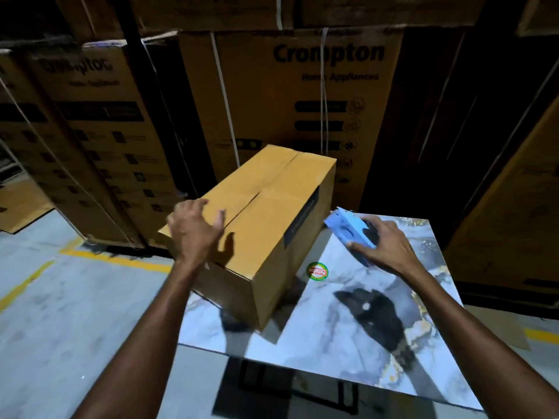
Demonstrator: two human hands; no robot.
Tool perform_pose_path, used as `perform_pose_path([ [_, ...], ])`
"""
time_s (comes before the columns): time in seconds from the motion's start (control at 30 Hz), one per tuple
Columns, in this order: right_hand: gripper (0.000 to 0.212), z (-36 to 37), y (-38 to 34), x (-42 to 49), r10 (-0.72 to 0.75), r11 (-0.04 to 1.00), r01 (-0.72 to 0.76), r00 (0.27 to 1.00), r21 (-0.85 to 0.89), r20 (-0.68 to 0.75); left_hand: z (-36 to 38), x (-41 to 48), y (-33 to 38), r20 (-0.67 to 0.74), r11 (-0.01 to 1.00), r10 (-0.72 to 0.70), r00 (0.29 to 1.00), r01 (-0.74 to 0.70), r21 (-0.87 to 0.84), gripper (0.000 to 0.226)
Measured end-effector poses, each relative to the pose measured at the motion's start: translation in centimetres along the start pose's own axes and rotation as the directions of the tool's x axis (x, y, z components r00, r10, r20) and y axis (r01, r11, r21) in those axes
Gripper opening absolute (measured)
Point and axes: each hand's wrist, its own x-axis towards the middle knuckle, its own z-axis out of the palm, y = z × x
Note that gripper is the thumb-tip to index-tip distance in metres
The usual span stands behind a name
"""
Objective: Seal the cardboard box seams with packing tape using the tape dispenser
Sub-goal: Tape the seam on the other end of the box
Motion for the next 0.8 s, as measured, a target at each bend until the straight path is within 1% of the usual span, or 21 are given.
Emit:
perform_pose_path([
  [0.07, 0.055, -1.0, -5.6, -0.2, -0.070, 0.982, 0.058, 0.996, 0.179, 0.060, 0.1, 1.9, -5.1, 0.052, 0.992, -0.123, 0.991, 0.123, -0.001, 0.058],
  [0.13, 0.051, -1.2, -10.7, -0.6, -0.088, 0.926, 0.012, 0.979, 0.378, 0.185, 0.7, 2.7, -9.3, 0.155, 0.984, -0.172, 0.973, 0.177, -0.017, 0.062],
  [0.17, 0.053, -1.0, -12.8, -0.8, -0.102, 0.899, -0.015, 0.965, 0.438, 0.240, 1.1, 2.7, -10.6, 0.215, 0.982, -0.171, 0.962, 0.183, -0.037, 0.064],
  [0.23, 0.061, -0.2, -16.3, -0.7, -0.101, 0.881, -0.071, 0.937, 0.467, 0.334, 1.7, 1.9, -12.0, 0.292, 0.978, -0.137, 0.947, 0.176, -0.112, 0.068],
  [0.3, 0.064, 0.9, -19.1, -0.5, -0.078, 0.871, -0.140, 0.907, 0.471, 0.413, 1.7, 0.8, -12.2, 0.302, 0.965, -0.119, 0.946, 0.182, -0.191, 0.061],
  [0.47, 0.048, 2.4, -23.3, -0.3, -0.048, 0.843, -0.283, 0.808, 0.458, 0.587, 0.6, -3.1, -10.3, 0.172, 0.931, -0.002, 0.985, 0.064, -0.358, 0.039],
  [0.53, 0.047, 2.7, -23.6, -0.3, -0.028, 0.831, -0.330, 0.780, 0.448, 0.625, -0.3, -4.0, -10.2, 0.125, 0.904, 0.028, 0.992, 0.028, -0.426, 0.039],
  [0.57, 0.049, 2.7, -23.8, -0.3, -0.033, 0.832, -0.333, 0.769, 0.444, 0.639, -0.8, -4.1, -10.2, 0.088, 0.882, 0.043, 0.995, 0.003, -0.472, 0.038],
  [0.6, 0.053, 2.7, -23.9, -0.2, -0.048, 0.841, -0.319, 0.760, 0.437, 0.648, -1.5, -4.0, -10.2, 0.065, 0.836, 0.059, 0.996, -0.013, -0.548, 0.036],
  [0.63, 0.059, 2.6, -24.0, 0.0, -0.065, 0.852, -0.300, 0.752, 0.428, 0.656, -2.1, -3.7, -10.0, 0.114, 0.760, 0.066, 0.991, 0.024, -0.649, 0.036],
  [0.67, 0.065, 2.5, -24.2, 0.2, -0.076, 0.864, -0.282, 0.747, 0.418, 0.661, -3.1, -3.2, -9.6, 0.260, 0.649, 0.076, 0.963, 0.150, -0.746, 0.040],
  [0.7, 0.071, 2.4, -24.3, 0.3, -0.088, 0.872, -0.265, 0.741, 0.411, 0.666, -4.2, -2.8, -9.0, 0.463, 0.511, 0.105, 0.880, 0.352, -0.784, 0.045],
  [0.73, 0.077, 2.5, -24.4, 0.6, -0.101, 0.880, -0.252, 0.729, 0.403, 0.677, -5.4, -2.4, -8.5, 0.644, 0.365, 0.170, 0.745, 0.560, -0.744, 0.050],
  [0.77, 0.082, 2.6, -24.6, 0.8, -0.110, 0.887, -0.244, 0.714, 0.393, 0.692, -6.3, -2.1, -8.2, 0.749, 0.254, 0.254, 0.613, 0.705, -0.663, 0.053],
  [0.8, 0.084, 2.7, -24.7, 1.0, -0.115, 0.893, -0.237, 0.701, 0.382, 0.704, -7.0, -1.9, -8.0, 0.792, 0.189, 0.320, 0.520, 0.784, -0.592, 0.052],
])
